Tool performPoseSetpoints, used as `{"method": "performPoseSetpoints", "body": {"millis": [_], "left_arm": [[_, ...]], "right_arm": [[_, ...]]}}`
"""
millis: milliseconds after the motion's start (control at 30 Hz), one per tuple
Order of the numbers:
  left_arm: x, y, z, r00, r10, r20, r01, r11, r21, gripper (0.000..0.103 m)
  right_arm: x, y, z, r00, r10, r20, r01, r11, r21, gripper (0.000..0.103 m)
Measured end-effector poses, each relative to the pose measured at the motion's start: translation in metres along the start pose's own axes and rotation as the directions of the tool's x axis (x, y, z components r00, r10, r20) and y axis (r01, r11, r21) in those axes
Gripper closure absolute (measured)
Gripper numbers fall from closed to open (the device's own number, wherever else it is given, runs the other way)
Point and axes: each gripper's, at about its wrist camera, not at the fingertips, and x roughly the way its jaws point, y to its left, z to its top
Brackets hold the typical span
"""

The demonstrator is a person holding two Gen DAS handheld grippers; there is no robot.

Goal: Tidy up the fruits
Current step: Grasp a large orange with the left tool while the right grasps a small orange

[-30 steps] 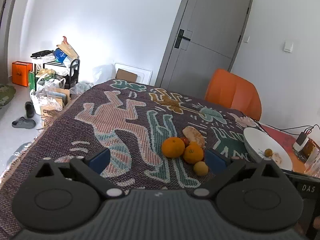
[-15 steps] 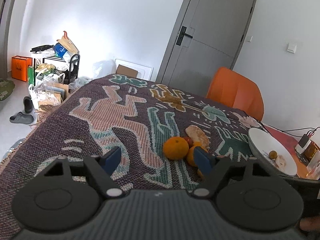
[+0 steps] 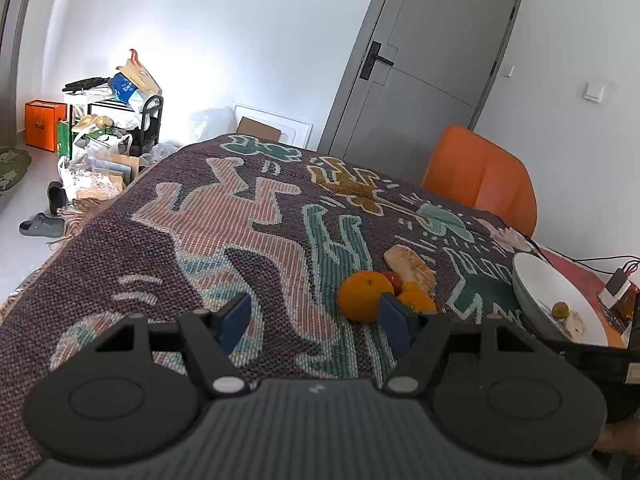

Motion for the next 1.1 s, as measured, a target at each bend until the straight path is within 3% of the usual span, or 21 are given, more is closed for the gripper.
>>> {"method": "performPoseSetpoints", "body": {"millis": [67,633,800,1100], "left_arm": [[0.004,-0.002,0.001,1.0,-0.003,-0.003,0.003,1.0,0.0,0.034],[0.042,-0.025,0.007,0.998,-0.044,-0.044,0.044,0.999,-0.005,0.048],[0.053,-0.019,0.004,0.995,-0.064,-0.08,0.057,0.994,-0.092,0.061],[0.036,-0.028,0.008,0.997,-0.062,-0.05,0.058,0.995,-0.076,0.066]], "right_arm": [[0.002,-0.002,0.0,1.0,0.01,-0.003,-0.01,1.0,0.006,0.082],[-0.03,-0.022,0.004,0.998,-0.01,0.067,0.007,0.999,0.043,0.082],[-0.038,-0.025,0.003,0.996,-0.025,0.08,0.023,0.999,0.029,0.082],[-0.05,-0.033,0.002,0.993,-0.034,0.109,0.029,0.999,0.045,0.082]]}}
